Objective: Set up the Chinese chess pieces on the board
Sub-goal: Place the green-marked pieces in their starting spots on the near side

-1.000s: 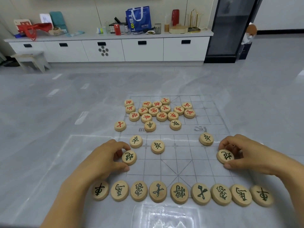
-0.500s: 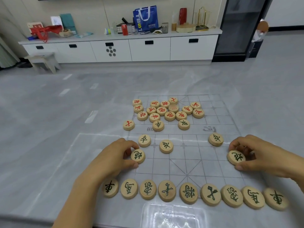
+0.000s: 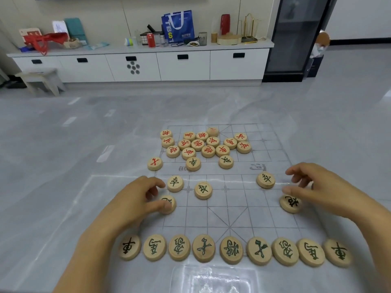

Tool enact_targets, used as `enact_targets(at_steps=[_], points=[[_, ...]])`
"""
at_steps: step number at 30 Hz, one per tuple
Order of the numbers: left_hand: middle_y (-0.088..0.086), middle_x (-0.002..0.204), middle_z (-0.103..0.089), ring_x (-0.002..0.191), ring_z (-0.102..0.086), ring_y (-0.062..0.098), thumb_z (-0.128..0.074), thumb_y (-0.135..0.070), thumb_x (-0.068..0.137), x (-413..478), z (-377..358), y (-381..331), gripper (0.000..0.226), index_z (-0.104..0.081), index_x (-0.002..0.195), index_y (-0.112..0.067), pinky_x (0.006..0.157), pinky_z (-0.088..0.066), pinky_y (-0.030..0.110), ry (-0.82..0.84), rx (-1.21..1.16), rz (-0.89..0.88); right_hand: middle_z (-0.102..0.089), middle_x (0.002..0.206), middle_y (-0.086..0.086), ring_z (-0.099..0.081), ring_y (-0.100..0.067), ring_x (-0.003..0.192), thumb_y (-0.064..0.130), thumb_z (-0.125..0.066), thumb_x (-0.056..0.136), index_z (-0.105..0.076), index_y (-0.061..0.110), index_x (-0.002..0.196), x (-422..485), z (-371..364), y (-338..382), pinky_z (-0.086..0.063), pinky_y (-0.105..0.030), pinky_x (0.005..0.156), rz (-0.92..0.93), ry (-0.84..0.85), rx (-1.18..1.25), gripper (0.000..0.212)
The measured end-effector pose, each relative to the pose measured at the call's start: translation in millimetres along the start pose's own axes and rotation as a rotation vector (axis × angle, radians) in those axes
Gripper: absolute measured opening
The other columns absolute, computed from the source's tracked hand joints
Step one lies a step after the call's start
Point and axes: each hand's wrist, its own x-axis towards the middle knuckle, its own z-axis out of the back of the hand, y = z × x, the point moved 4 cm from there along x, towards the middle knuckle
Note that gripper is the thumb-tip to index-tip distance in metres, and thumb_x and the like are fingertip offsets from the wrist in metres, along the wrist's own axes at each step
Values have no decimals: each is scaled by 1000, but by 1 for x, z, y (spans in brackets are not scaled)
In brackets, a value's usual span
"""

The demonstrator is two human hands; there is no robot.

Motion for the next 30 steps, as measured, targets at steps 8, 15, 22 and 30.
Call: enact_targets(at_steps=[8, 15, 22, 30], points=[[-7, 106, -54, 96, -51, 9, -65, -26, 83, 25, -12, -55, 34, -58, 115, -25, 83, -42, 20, -54, 110, -229, -47, 109, 5, -50, -13, 99, 50, -61, 79, -49, 26, 123, 20, -26, 35, -44, -29, 87, 35, -81, -218, 52], [-5, 114, -53, 103, -45, 14, -68, -27, 80, 32, -38, -62, 42, -53, 118, -29, 91, -41, 29, 60, 186, -251, -49, 107, 6, -53, -13, 94, 39, -62, 82, -56, 26, 113, 23, -20, 29, -44, -25, 78, 4, -110, -194, 34], [-3, 123, -50, 114, -40, 18, -59, -34, 86, 40, -42, -71, 48, -44, 131, -32, 93, -32, 28, 85, 379, -316, -47, 110, 6, -48, -15, 106, 26, -58, 87, -57, 24, 111, 20, -1, 1, -42, -29, 88, 14, -99, -196, 24], [-2, 119, -53, 108, -44, 18, -60, -43, 83, 43, -42, -72, 47, -48, 125, -27, 86, -31, 26, 31, 387, -303, -41, 120, -1, -46, -21, 114, 43, -66, 77, -47, 21, 120, 24, -11, -5, -43, -33, 90, -174, -119, -124, 51]])
